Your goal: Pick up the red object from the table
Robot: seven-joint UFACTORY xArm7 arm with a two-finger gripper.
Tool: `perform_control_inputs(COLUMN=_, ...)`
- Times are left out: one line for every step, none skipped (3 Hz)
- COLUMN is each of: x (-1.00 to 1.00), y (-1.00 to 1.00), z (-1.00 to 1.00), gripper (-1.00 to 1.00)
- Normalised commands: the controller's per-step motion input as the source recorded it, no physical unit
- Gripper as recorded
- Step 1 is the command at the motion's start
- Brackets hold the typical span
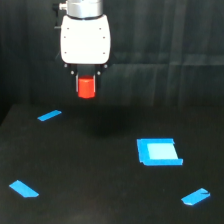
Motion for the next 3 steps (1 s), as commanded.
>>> perform_control_inputs(x=-0.01, y=-0.04, z=-0.01, gripper=-1.0)
perform_control_inputs(x=-0.08, y=0.07, z=-0.02, gripper=-1.0)
perform_control_inputs(x=0.04, y=-0.02, z=0.06, gripper=-1.0)
